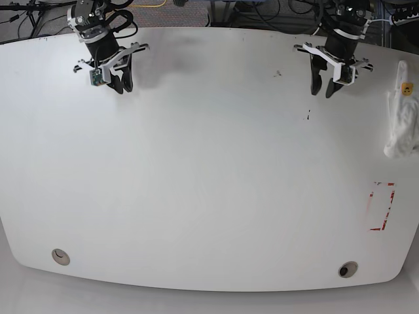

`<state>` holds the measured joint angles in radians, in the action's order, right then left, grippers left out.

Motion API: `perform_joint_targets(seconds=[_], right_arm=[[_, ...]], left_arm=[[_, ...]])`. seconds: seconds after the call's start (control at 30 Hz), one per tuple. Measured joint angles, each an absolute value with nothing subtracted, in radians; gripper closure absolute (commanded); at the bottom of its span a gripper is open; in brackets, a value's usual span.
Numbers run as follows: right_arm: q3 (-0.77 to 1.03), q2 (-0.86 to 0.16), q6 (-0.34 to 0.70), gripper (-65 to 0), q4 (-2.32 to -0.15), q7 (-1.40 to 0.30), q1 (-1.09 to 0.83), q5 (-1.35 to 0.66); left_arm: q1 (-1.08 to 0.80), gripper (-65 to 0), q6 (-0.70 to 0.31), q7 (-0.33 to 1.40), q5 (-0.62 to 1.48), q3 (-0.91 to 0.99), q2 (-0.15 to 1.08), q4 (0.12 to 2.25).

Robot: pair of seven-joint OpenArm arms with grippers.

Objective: Fold the T-shirt properly

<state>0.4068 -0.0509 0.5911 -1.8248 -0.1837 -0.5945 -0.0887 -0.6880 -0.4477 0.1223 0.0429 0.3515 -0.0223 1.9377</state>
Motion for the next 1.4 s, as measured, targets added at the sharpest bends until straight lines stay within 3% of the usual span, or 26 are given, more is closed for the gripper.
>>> perform_joint_targets(seconds=[0.33,0.5,0.8,1.13,1.4], right_arm=[[0.402,-0.043,0.594,-9.0,-1.842,-0.179,-0.805,-0.119],[0.408,-0.005,0.591,-5.2,-1.890,-0.186,-0.924,-0.147],[0.398,0.076,0.599,-5.2,-1.910,-0.169,-1.090,-0.162],[0.338,0.083,0.595,-5.2,-1.710,-0.163,-1.110,-0.112],[0.346,0.081,0.590,-5.2,-1.468,-0.174,-0.971,-0.012]], left_arm=[[-0.950,-17.2,-0.440,0.115,0.045,0.286,-0.038,1.939],[-1.073,-17.2,-0.442,0.114,0.046,0.285,-0.049,1.940],[-1.203,-17.4,-0.434,0.111,0.045,0.293,-0.040,1.918],[-1.090,-17.2,-0.429,0.115,0.050,0.282,0.031,1.662],[-0.908,-17.2,-0.444,0.103,0.050,0.272,0.077,1.383]])
